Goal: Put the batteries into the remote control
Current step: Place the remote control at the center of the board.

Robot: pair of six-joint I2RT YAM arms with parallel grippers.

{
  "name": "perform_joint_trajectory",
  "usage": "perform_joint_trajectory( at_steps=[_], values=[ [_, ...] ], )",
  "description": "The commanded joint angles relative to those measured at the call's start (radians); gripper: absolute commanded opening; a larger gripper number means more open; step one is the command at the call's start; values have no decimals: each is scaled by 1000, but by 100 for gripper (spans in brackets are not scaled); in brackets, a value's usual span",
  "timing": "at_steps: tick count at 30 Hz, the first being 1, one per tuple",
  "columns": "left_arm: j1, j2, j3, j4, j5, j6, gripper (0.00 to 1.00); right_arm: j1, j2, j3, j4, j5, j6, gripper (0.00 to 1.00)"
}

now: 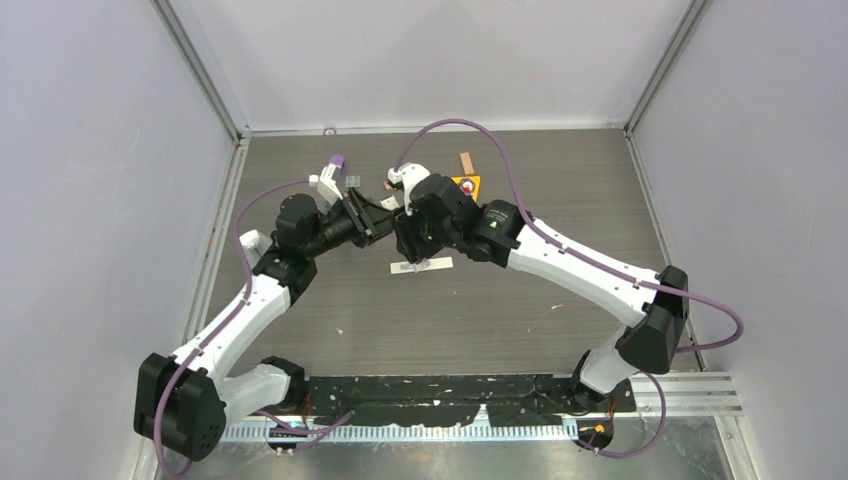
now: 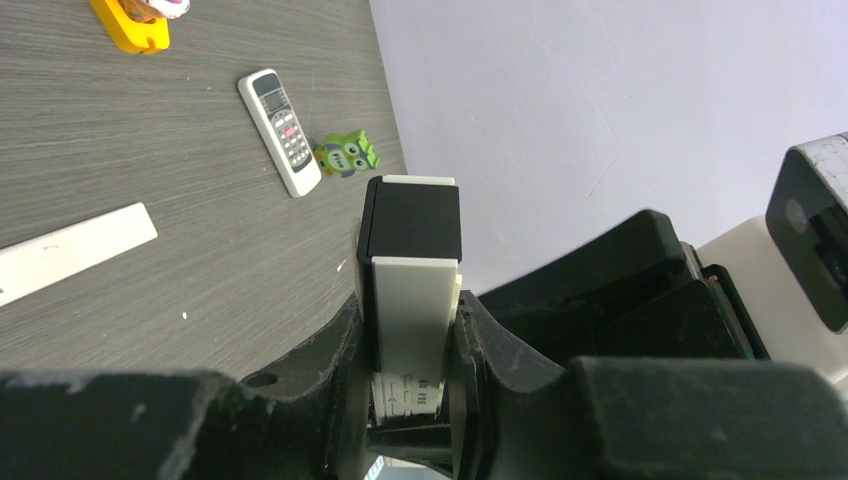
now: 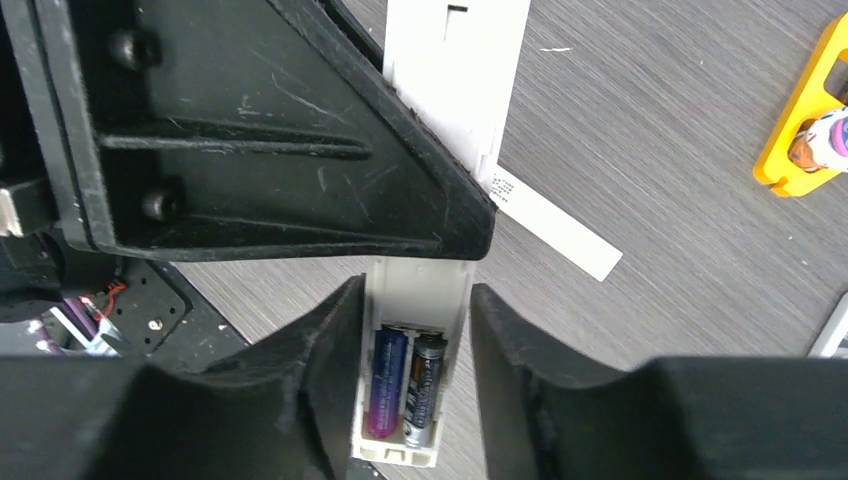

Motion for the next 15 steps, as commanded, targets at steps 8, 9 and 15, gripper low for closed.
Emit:
perform_joint_trajectory(
  at_steps=[8, 9, 15],
  values=[
    [8, -23, 0, 4, -26, 44, 58, 5, -7, 32, -21, 68, 10, 26],
    [13, -25, 3, -35, -40, 65, 66, 4, -12, 21, -17, 55, 1, 26],
    [130, -54, -4, -301, -182, 237, 92, -12, -78, -191, 41, -80, -178, 26]
  ],
)
